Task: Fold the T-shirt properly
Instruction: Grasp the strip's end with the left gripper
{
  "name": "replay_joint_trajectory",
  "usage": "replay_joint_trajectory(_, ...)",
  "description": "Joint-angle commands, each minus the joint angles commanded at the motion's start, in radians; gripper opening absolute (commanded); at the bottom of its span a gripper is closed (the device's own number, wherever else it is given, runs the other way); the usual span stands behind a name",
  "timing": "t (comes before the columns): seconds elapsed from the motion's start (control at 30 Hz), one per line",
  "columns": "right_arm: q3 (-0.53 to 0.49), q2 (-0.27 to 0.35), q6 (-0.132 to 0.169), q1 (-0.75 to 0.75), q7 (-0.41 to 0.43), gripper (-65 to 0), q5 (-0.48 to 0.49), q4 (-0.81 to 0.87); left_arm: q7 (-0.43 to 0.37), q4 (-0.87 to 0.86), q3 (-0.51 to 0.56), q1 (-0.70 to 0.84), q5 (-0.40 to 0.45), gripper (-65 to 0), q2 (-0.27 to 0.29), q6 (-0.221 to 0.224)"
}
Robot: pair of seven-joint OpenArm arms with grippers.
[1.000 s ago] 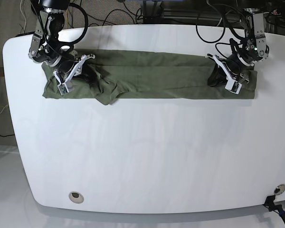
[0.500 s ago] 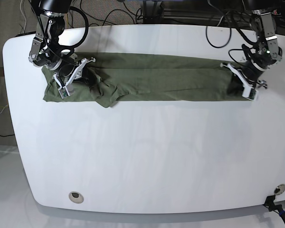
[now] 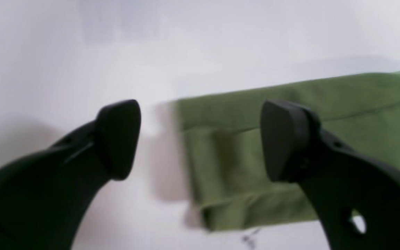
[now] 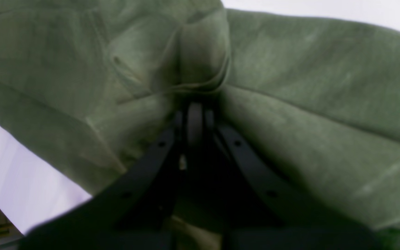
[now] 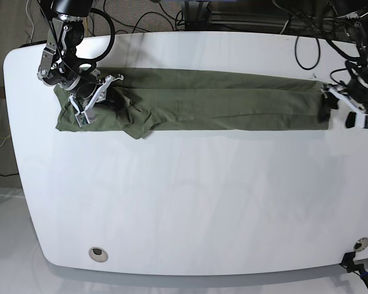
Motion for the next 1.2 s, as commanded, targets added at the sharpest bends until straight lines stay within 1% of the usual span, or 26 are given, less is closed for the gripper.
replay_joint_trajectory(0.07,0.0,0.0,0.0,0.0,0.0,-65.0,0.0,0.0,0.06,-0.011,-0.031,0.0,-0.026,-13.3,-0.015,0.0)
replay_joint_trajectory(0.13,0.0,-0.002,0.0,0.0,0.0,-65.0,0.0,0.0,0.121,-0.048,-0.041,-0.003,-0.026,-13.5,-0.017,0.0)
replay_joint_trajectory(0.3,0.0,-0.002,0.0,0.0,0.0,-65.0,0.0,0.0,0.178,-0.157,-0.041,-0.043,-0.025,-13.5,-0.017,0.0)
replay_joint_trajectory(0.47,0.0,-0.002,0.0,-0.003,0.0,-65.0,0.0,0.0,0.181,-0.186,-0.031,-0.043,-0.025,-13.5,-0.011,0.0)
replay_joint_trajectory(0.57,0.0,-0.002,0.0,-0.005,0.0,-65.0,0.0,0.0,0.181,-0.186,0.014,-0.043,-0.026,-13.5,0.008,0.0)
replay_joint_trajectory(0.67,0.0,-0.002,0.0,-0.005,0.0,-65.0,0.0,0.0,0.181,-0.187,0.044,-0.043,-0.026,-13.5,0.014,0.0)
replay_joint_trajectory(0.73,0.0,-0.002,0.0,-0.005,0.0,-65.0,0.0,0.0,0.181,-0.187,0.054,-0.043,-0.026,-13.5,0.04,0.0)
replay_joint_trajectory(0.8,0.0,-0.002,0.0,-0.005,0.0,-65.0,0.0,0.0,0.181,-0.187,0.055,-0.043,-0.026,-13.5,0.044,0.0)
replay_joint_trajectory(0.9,0.0,-0.002,0.0,-0.005,0.0,-65.0,0.0,0.0,0.181,-0.186,0.055,-0.043,-0.026,-13.5,0.069,0.0)
replay_joint_trajectory(1.07,0.0,-0.002,0.0,-0.005,0.0,-65.0,0.0,0.0,0.181,-0.186,0.058,-0.044,-0.026,-13.5,0.072,0.0)
replay_joint_trajectory(1.2,0.0,-0.002,0.0,-0.005,0.0,-65.0,0.0,0.0,0.181,-0.184,0.101,-0.044,-0.026,-13.5,0.072,0.0)
